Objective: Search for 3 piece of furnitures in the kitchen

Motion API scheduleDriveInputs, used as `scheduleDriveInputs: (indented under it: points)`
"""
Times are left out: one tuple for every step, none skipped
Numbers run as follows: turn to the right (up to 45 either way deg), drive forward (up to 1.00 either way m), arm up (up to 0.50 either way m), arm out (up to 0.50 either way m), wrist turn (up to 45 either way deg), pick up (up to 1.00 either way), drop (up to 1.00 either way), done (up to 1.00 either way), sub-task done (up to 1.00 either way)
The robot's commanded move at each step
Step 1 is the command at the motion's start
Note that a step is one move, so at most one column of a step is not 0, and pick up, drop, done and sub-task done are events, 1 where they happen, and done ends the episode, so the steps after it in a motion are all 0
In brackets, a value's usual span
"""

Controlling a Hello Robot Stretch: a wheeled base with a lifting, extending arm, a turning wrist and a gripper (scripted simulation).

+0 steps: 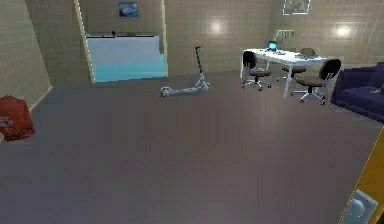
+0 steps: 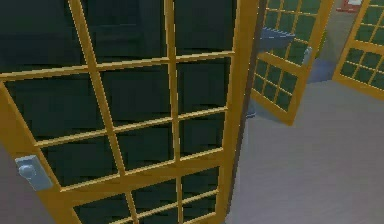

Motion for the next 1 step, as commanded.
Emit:
scheduleDriveInputs:
  points:
    - [0.0,0.05,0.00,0.00,0.0,0.00,0.00,0.00,0.00]
